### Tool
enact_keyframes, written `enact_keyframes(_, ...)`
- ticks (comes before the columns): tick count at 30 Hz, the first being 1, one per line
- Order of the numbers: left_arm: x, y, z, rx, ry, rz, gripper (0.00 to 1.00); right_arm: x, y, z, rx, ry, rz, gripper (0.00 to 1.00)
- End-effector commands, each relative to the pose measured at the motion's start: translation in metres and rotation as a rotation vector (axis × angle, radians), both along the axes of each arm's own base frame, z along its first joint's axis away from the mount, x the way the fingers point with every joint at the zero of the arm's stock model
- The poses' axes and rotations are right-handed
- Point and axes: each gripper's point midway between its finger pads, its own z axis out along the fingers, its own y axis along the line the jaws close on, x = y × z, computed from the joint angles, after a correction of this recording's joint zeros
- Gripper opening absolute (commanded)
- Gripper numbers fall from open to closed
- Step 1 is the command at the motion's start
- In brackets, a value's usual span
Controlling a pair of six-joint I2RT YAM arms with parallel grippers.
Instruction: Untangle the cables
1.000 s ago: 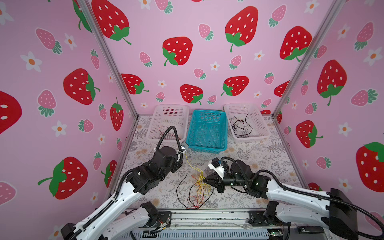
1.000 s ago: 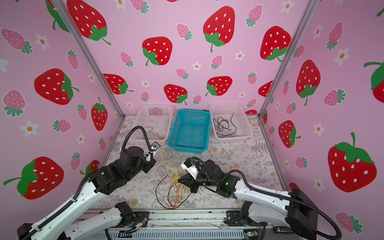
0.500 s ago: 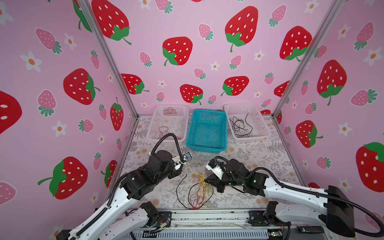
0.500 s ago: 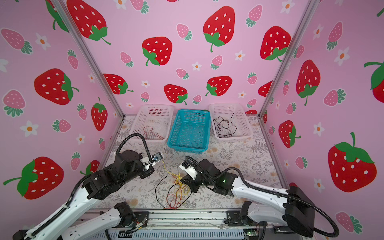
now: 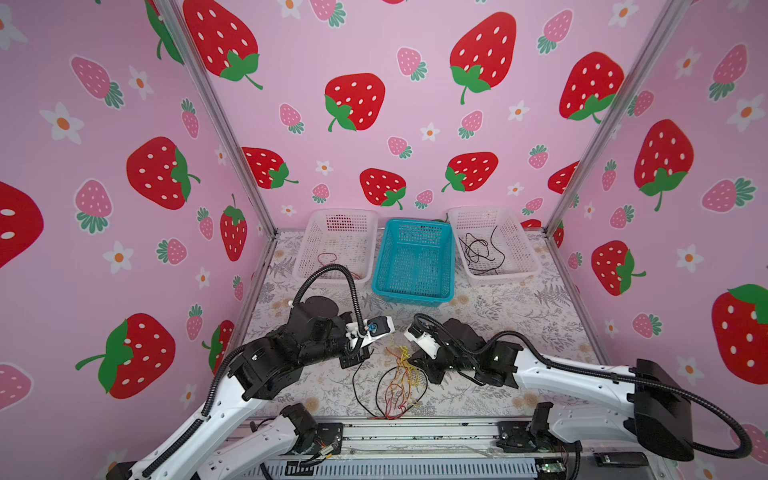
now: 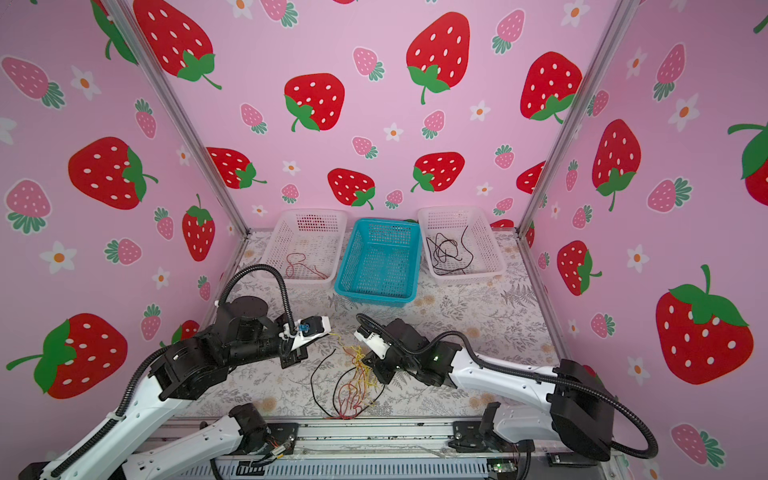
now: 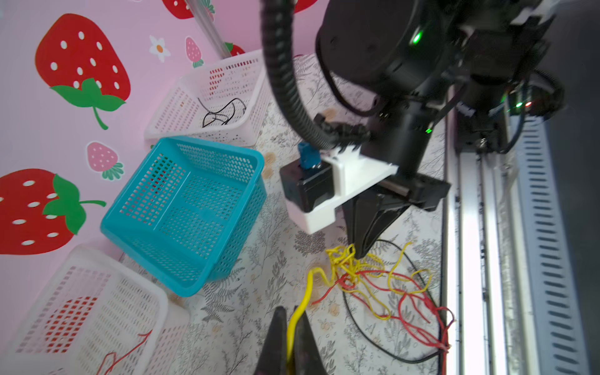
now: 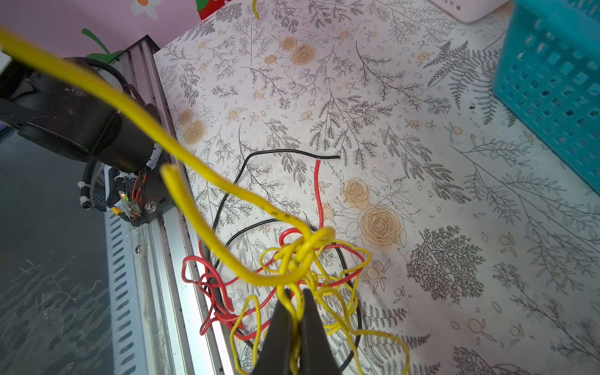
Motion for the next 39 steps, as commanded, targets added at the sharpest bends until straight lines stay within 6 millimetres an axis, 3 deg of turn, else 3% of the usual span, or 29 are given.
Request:
enact_keyframes(1,-0.024,-0.016,0.062,-0.216,-0.011,-0.120,0.00,0.001,-0.005,-0.023,-0.085,0.009,0.001,0.00)
enact_keyframes(5,-0.031,-0.021,0.078,-0.320,0.016,-0.141,0.00,0.004,0.007,-0.030,-0.084,0.016,0.008,0.00)
enact_keyframes(8,-0.031,-0.023,0.089,-0.415,0.039,-0.126,0.00,0.005,0.019,-0.025,-0.028,0.024,0.019,0.00)
enact_keyframes(11,-0.030,-0.014,0.107,-0.522,0.008,-0.094,0.00,0.007,0.023,-0.031,-0.015,0.028,0.011,0.00)
enact_keyframes(20,-0.009,0.040,0.178,-0.670,-0.121,0.132,0.00,0.006,0.009,-0.092,-0.064,0.119,-0.043,0.00)
enact_keyframes(30,-0.001,0.050,0.239,-0.703,-0.218,0.182,0.00,0.008,-0.008,-0.128,-0.106,0.160,-0.083,0.00)
enact_keyframes(35,0.005,0.049,0.239,-0.680,-0.207,0.206,0.00,0.013,-0.017,-0.133,-0.120,0.146,-0.114,0.00)
enact_keyframes(39,0.016,0.039,0.212,-0.664,-0.110,0.211,0.00,0.014,-0.013,-0.107,-0.046,0.105,-0.098,0.00)
